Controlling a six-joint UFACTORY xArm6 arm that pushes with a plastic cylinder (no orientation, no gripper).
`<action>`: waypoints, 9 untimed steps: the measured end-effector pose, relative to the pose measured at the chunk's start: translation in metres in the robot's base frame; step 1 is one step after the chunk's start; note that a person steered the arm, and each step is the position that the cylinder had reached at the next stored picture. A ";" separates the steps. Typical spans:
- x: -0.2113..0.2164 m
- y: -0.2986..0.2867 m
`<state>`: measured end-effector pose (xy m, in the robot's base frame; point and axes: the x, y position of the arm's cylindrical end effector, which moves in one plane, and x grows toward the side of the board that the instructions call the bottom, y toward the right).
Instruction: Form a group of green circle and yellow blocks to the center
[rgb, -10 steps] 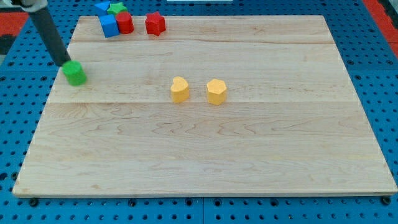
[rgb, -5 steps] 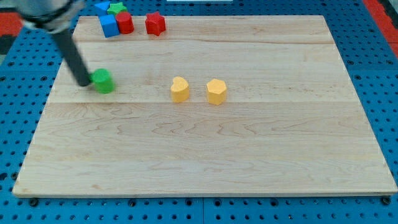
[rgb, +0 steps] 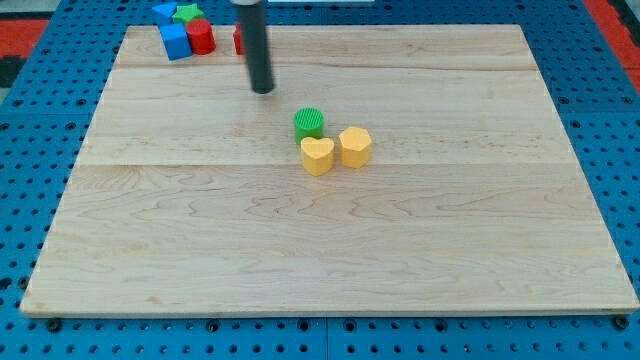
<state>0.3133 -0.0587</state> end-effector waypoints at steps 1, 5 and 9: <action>0.017 -0.059; -0.056 -0.246; 0.054 -0.097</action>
